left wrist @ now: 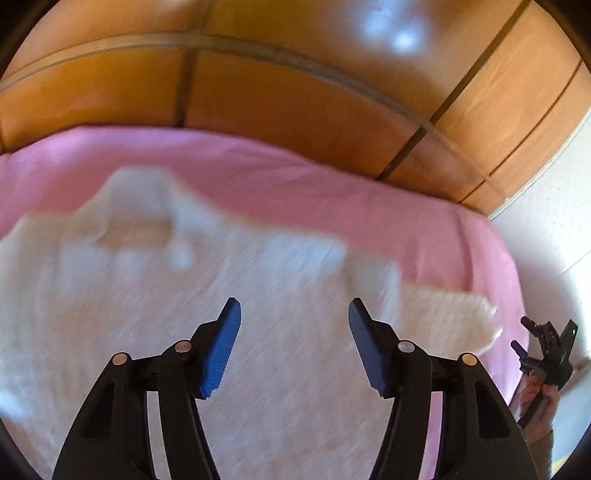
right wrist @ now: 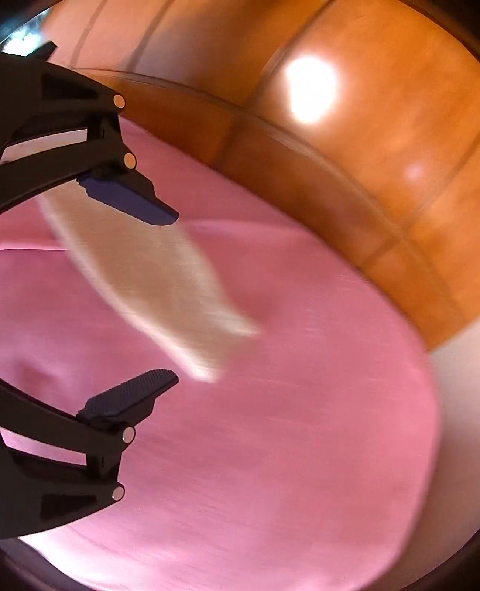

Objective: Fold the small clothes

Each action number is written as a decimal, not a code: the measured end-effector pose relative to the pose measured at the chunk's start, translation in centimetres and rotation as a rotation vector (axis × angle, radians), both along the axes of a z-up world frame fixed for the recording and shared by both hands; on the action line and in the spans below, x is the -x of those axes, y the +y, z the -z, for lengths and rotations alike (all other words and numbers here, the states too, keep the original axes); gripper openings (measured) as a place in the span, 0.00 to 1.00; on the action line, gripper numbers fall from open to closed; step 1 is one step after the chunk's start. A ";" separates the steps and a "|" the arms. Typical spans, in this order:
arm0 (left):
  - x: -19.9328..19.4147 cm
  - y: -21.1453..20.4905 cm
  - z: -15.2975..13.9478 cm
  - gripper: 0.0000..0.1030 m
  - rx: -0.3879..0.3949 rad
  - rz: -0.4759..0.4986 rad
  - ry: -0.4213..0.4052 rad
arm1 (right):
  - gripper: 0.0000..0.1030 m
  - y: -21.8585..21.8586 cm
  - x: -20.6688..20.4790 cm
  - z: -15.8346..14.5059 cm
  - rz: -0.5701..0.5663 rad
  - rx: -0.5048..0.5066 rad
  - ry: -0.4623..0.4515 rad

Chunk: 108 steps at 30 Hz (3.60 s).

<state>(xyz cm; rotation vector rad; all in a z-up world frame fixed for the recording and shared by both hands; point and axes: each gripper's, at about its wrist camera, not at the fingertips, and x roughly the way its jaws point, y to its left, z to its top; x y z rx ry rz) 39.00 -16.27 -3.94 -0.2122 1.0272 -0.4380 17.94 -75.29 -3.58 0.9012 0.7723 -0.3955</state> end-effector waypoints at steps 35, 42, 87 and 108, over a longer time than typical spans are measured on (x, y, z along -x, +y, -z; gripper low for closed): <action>16.8 35.0 1.4 0.59 0.035 -0.709 0.056 | 0.89 32.0 -4.8 -4.8 -0.597 0.354 -0.060; 15.9 47.6 2.0 0.59 0.110 -0.994 0.082 | 0.89 46.4 -6.2 1.1 -0.881 0.502 0.045; 22.6 56.6 -0.6 0.22 -0.155 -1.005 0.025 | 0.98 46.9 -6.6 4.5 -0.868 0.509 0.060; 15.7 40.3 5.1 0.03 0.309 -0.796 0.105 | 0.98 45.8 -5.7 4.4 -0.858 0.478 0.031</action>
